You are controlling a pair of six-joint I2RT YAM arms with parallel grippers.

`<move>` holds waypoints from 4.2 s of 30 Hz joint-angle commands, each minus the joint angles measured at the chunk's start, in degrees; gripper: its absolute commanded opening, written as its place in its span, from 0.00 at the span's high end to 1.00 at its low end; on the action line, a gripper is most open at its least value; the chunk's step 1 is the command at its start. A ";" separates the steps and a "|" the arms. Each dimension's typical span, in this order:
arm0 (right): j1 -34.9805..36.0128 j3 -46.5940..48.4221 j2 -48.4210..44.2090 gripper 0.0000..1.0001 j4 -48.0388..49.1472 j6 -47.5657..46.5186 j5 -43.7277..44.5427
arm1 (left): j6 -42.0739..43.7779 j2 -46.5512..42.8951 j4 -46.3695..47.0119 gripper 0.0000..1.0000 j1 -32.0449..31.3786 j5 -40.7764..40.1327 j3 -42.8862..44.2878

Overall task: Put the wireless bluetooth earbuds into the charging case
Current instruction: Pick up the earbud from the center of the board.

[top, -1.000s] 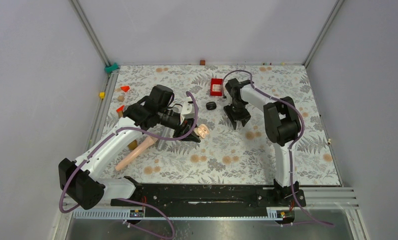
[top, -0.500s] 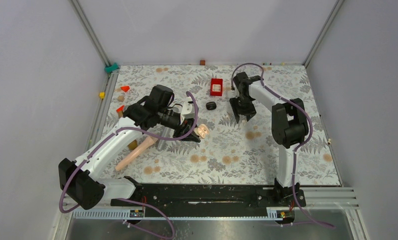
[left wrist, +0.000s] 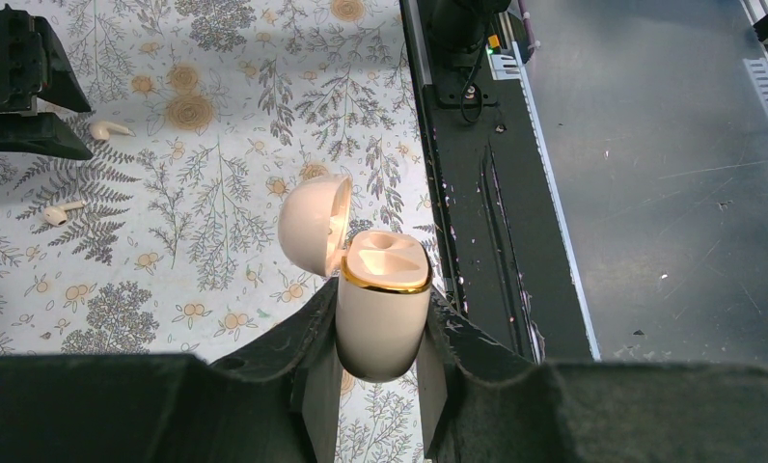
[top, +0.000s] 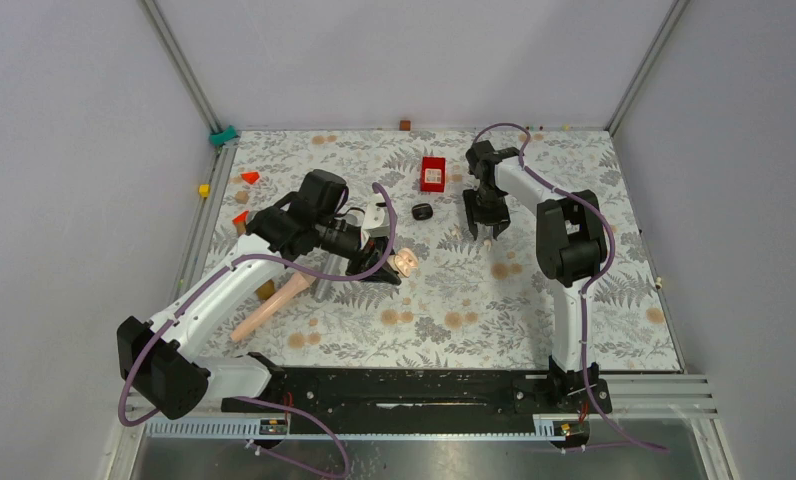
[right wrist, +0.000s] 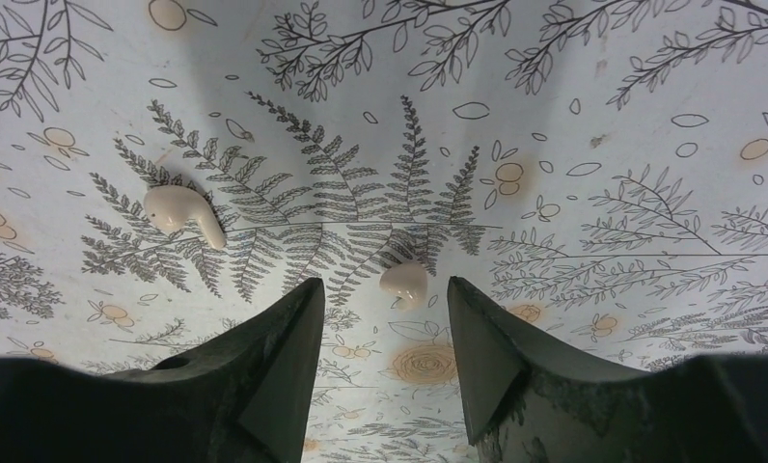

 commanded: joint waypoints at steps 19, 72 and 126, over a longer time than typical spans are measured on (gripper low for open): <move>2.77 3.08 1.15 0.46 -4.19 -2.13 6.85 | 2.73 -2.01 -1.37 1.00 0.23 0.79 1.59; 5.14 3.87 2.60 0.46 -3.40 -0.47 0.15 | 1.24 -1.88 -1.39 1.00 1.51 0.57 2.24; 10.57 19.13 13.32 0.53 -19.39 -19.23 9.25 | 1.34 -2.66 -1.38 1.00 2.16 1.64 1.96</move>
